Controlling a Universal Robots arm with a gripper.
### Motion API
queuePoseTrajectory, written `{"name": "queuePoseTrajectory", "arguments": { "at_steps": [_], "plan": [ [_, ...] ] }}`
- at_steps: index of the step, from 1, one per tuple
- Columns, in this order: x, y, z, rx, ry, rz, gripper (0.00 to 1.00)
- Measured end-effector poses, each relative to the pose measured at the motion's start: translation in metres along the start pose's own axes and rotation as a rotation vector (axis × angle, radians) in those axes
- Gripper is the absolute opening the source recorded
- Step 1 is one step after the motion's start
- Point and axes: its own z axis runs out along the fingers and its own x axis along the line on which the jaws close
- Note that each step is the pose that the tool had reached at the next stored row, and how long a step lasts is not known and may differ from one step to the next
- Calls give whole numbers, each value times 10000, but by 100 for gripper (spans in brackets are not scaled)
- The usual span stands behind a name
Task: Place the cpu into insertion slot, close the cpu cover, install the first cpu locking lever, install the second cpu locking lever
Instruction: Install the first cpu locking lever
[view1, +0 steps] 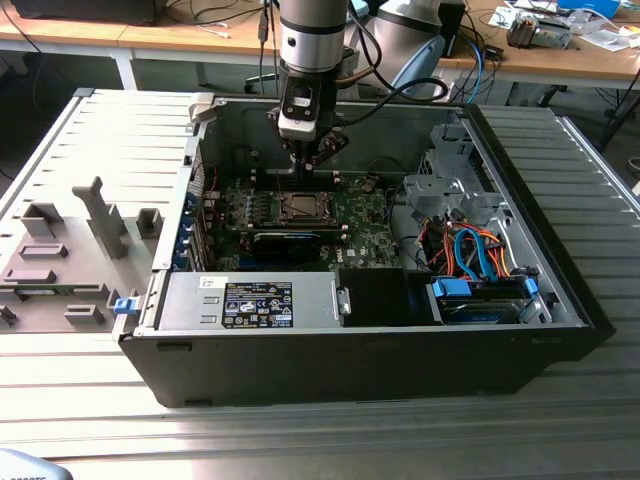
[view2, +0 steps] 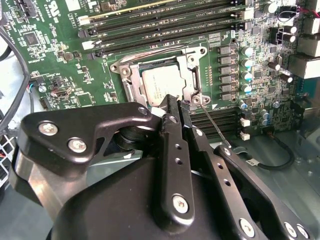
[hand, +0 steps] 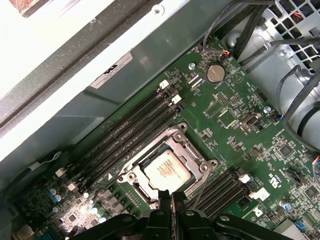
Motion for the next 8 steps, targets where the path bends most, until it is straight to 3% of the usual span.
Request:
{"name": "queuePoseTrajectory", "arguments": {
  "at_steps": [8],
  "plan": [
    [0,0,0,-1,-2,-63,16]
  ]
}}
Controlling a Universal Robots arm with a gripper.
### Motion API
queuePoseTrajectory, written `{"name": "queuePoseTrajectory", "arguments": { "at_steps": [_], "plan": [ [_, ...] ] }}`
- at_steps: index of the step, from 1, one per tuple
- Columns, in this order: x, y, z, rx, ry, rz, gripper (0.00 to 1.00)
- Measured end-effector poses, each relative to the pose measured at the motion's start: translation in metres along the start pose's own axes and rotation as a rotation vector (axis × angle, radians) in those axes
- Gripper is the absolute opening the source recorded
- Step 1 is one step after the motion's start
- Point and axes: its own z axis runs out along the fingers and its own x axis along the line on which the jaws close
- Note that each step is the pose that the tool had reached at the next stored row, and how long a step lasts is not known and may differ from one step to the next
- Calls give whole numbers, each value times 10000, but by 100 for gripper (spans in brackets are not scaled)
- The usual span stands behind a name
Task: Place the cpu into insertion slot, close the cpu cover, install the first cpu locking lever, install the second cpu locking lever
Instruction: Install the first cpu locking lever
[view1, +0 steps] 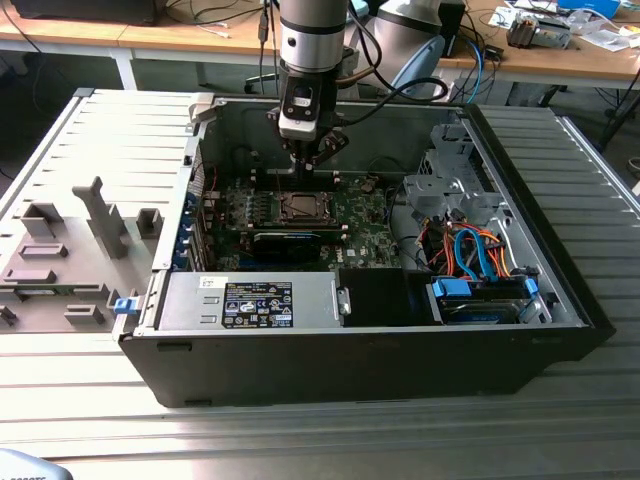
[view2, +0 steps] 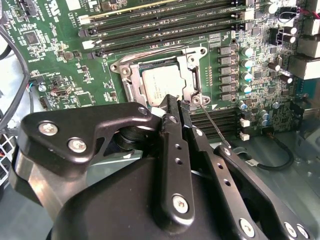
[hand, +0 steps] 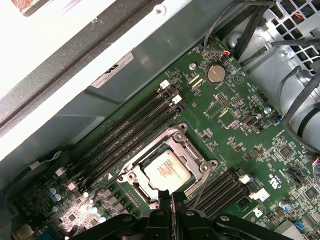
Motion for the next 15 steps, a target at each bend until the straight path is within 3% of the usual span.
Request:
{"name": "queuePoseTrajectory", "arguments": {
  "at_steps": [15],
  "plan": [
    [0,0,0,-2,-3,-112,16]
  ]
}}
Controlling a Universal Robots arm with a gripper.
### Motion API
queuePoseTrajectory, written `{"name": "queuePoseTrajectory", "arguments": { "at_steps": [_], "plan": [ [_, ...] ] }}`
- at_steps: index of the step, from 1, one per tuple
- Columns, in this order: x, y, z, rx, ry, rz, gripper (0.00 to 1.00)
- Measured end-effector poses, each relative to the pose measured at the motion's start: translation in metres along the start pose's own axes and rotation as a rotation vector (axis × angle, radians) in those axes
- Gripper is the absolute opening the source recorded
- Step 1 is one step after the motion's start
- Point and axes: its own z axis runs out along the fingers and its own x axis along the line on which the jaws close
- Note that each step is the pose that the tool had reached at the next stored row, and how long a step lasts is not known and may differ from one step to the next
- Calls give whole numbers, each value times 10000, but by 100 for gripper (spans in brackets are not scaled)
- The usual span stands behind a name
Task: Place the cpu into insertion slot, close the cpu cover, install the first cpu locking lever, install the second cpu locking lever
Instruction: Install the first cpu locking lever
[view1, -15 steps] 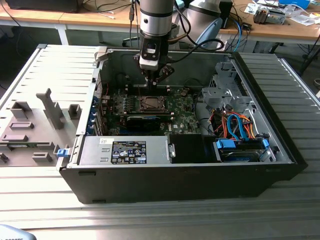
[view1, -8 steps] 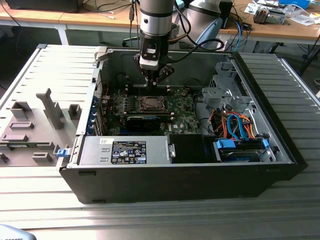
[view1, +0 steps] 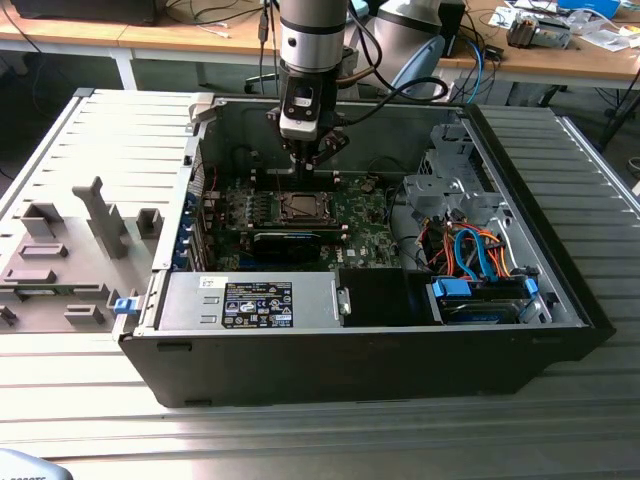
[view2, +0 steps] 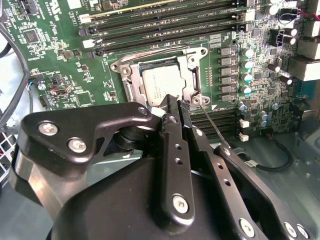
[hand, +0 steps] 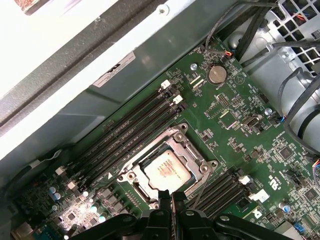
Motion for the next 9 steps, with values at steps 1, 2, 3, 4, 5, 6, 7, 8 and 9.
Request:
{"name": "queuePoseTrajectory", "arguments": {
  "at_steps": [1,2,3,4,5,6,7,8,9],
  "plan": [
    [0,0,0,0,0,-6,16],
    [0,0,0,0,0,-12,16],
    [0,0,0,-1,-1,-23,16],
    [0,0,0,-1,-1,-28,16],
    [0,0,0,-1,0,-34,16],
    [0,0,0,-1,-1,-41,16],
    [0,0,0,-1,-1,-47,16],
    [0,0,0,-1,-2,-59,16],
    [0,0,0,-1,-2,-72,16]
  ]
}}
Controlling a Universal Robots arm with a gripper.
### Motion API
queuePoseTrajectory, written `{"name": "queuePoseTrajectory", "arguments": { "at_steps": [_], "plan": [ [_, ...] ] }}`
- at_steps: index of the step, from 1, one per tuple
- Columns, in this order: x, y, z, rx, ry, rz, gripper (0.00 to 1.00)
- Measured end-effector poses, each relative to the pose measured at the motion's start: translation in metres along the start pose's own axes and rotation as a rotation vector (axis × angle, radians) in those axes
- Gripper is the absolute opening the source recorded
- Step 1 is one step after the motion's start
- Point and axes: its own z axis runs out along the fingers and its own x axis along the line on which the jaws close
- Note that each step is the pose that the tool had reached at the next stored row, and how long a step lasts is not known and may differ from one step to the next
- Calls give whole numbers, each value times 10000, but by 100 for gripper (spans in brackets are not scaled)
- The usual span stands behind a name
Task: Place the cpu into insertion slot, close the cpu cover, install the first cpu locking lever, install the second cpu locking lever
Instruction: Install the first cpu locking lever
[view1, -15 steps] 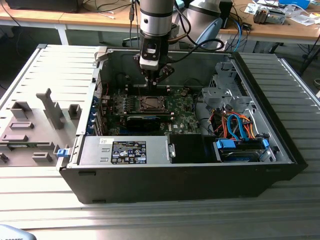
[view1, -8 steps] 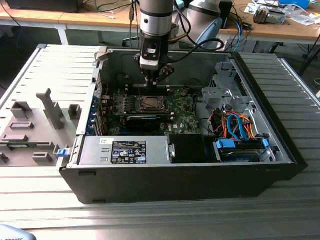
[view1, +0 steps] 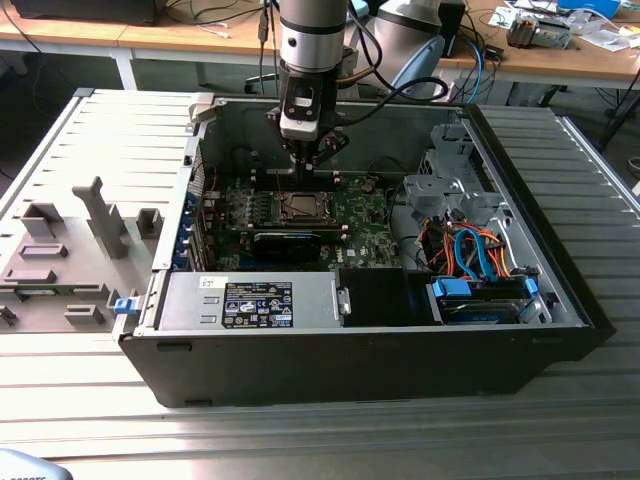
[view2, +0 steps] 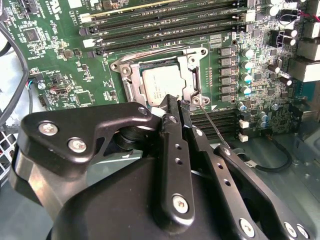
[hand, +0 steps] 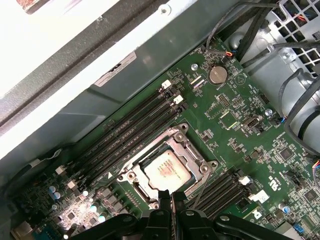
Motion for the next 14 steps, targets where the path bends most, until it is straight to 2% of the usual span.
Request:
{"name": "queuePoseTrajectory", "arguments": {
  "at_steps": [14],
  "plan": [
    [0,0,0,-3,-3,-133,16]
  ]
}}
